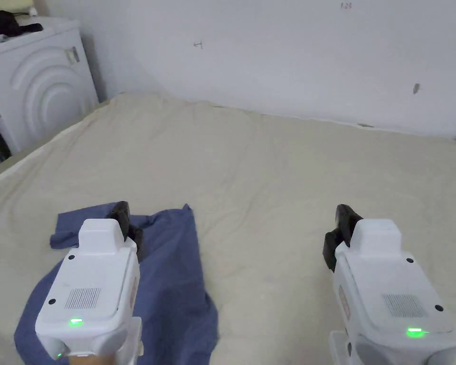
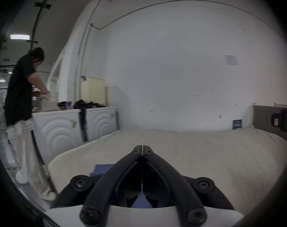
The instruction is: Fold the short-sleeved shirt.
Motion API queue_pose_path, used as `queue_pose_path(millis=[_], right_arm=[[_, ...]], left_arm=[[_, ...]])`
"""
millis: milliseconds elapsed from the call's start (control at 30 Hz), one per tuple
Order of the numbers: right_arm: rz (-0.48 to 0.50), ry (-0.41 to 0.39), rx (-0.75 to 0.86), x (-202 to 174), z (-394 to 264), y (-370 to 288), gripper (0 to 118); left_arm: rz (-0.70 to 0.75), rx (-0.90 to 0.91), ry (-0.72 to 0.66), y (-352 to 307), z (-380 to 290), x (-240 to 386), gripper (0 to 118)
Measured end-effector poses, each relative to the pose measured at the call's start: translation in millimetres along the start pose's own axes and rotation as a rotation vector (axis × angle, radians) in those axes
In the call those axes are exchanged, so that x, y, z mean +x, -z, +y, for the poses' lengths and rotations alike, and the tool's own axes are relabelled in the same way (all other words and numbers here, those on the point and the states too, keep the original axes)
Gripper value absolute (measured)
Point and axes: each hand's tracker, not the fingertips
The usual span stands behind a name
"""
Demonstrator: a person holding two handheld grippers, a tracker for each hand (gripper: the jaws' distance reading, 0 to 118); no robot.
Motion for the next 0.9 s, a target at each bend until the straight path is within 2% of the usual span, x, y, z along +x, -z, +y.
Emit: queue_pose_path(millis=[200,400,633,800,867,900], right_arm=[[0.160,0.015,0.008,-66,3,16,2],[0.235,0.030,0.000,-106,0,18,2],[0.249,0.021,0.000,-113,0,18,2],[0.219,0.009,-0.002,-101,0,22,2],[0.202,0.003,-0.007,-94,-2,24,2],[0.189,-0.003,-0.011,-91,-3,25,2]], left_arm=[[0.162,-0.014,-0.006,-33,-1,-76,0],[0.254,-0.036,-0.002,-59,-4,-116,0],[0.251,-0.058,-0.001,-57,-7,-122,0],[0.142,-0.143,-0.028,-29,-11,-115,1],[0.090,-0.220,-0.051,-7,-15,-112,3],[0.066,-0.264,-0.061,6,-19,-110,12]])
